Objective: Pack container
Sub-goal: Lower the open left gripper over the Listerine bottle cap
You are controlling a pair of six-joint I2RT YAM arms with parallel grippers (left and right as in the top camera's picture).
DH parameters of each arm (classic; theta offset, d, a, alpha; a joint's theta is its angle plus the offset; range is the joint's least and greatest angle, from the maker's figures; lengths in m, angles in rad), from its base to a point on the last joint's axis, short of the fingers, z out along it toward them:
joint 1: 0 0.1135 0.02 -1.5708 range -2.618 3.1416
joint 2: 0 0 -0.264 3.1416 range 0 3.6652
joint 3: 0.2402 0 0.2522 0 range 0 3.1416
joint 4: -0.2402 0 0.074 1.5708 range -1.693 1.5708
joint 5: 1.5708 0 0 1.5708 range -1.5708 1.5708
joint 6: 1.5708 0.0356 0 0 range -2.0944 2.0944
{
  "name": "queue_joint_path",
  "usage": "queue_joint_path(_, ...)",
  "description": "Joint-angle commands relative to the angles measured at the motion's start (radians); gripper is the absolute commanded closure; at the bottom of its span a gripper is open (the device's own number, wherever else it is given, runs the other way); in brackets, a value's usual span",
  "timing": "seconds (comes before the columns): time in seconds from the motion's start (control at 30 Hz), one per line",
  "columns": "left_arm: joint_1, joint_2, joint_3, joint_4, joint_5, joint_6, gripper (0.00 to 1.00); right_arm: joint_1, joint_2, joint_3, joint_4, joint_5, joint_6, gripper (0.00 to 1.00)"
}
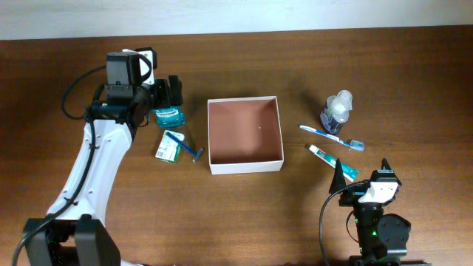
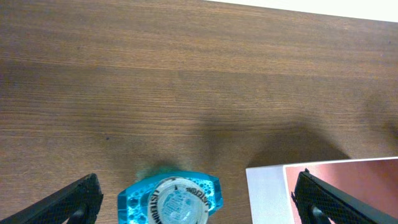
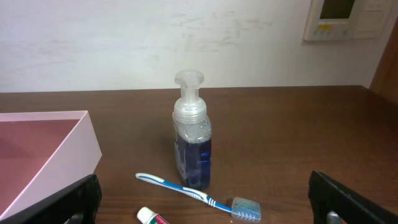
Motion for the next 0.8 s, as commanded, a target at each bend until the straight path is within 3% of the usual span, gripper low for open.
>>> queue_joint_path(0.0,0.0,0.031,0.016,0.002,-0.008,0.006,0.01,0.008,-0.011,-0.005,-0.007,-0.001,0.008,0.01)
queue_joint_path(0.13,-0.005,0.037,0.016,-0.003,-0.009,0.006,0.01,0.008,-0.01,-0.005,-0.007,-0.001,0.008,0.01)
queue_joint_path(0.23,-0.009,0.037,0.016,-0.002,-0.023,0.005,0.1,0.008,-0.011,-0.005,-0.007,-0.001,0.008,0.01)
queue_joint_path(0.43,-0.02,0.037,0.016,-0.018,-0.139,0.005,0.11,0.008,-0.01,-0.005,-0.007,-0.001,0.008,0.01)
queue_joint_path(0.77,-0.023,0.037,0.015,-0.025,-0.139,0.005,0.19,0.008,-0.01,-0.005,-0.007,-0.001,0.008,0.01)
